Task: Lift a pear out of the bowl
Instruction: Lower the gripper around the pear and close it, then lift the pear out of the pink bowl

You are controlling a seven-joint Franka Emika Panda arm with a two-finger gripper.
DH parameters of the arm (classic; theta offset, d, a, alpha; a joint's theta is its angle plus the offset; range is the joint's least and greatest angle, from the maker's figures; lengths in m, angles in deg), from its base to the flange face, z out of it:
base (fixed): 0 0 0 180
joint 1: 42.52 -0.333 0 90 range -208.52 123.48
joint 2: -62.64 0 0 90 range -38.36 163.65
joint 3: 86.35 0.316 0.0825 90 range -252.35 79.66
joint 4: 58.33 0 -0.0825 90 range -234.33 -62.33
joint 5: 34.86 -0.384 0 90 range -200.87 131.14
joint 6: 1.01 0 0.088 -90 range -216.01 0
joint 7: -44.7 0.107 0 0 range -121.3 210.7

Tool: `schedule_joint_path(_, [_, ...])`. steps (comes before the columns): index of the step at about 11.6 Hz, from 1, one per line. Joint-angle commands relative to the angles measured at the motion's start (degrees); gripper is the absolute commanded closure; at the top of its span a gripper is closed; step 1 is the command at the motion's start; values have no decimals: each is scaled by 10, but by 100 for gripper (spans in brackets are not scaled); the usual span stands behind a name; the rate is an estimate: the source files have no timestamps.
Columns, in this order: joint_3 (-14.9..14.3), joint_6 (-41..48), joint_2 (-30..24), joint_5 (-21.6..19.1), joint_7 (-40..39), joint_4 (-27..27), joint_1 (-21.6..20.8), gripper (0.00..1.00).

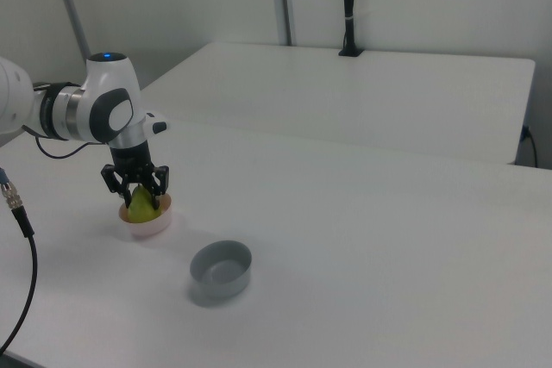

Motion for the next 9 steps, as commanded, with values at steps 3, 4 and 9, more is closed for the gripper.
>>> schedule_joint_path(3, [-2, 33, -36, 8, 12, 8, 10, 100])
schedule_joint_path(4, [-2, 51, -44, 8, 12, 16, 14, 100])
schedule_joint_path(9, [-3, 178, -98, 6, 5, 83, 52, 100])
